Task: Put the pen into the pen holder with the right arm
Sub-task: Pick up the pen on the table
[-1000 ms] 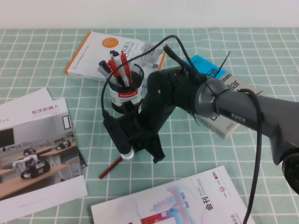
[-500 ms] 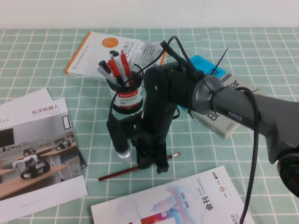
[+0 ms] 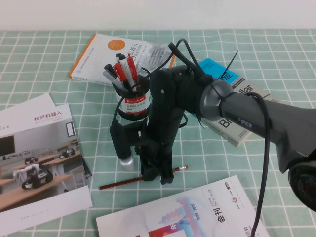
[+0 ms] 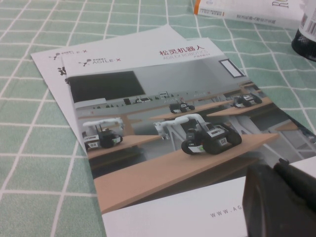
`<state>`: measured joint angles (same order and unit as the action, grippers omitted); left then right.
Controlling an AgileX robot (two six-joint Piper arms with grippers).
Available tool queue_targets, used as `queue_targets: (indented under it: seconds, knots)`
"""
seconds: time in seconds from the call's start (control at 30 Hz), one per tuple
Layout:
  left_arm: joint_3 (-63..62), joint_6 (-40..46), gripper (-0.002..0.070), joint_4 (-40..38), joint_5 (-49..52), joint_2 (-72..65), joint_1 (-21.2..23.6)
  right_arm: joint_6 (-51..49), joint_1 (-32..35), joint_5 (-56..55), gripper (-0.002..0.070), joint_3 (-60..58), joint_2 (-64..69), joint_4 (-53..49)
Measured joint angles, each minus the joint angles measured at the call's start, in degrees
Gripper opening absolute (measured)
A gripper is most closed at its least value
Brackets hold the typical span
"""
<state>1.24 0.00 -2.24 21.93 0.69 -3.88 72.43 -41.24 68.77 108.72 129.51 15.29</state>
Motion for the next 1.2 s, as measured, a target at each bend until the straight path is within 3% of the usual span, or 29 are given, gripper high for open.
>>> queue_targets:
  seconds: [0.23,0.73,0.8,0.93,1.2]
  knots:
    - [0.0,0.0,-0.0006,0.0,0.0,0.0,0.0,0.31,-0.49,0.37,0.0146,0.0,0.0,-0.36]
    - [0.0,0.0,-0.0006,0.0,0.0,0.0,0.0,-1.45,-2.8,-0.21,0.0158,0.23,0.0,-5.78]
    - [0.0,0.0,-0.0006,0.0,0.0,0.0,0.0,-3.78,-3.06,-0.44,0.0139,0.44,0.21,-6.34]
    - [0.0,0.0,-0.0006,0.0,0.0,0.0,0.0,-7.51,-3.81,-0.66,0.0034,0.8,0.43,-8.81]
    - [0.0,0.0,-0.0006,0.0,0.0,0.0,0.0,-16.45,-5.16,-0.66,0.0016,0.91,0.18,-12.68]
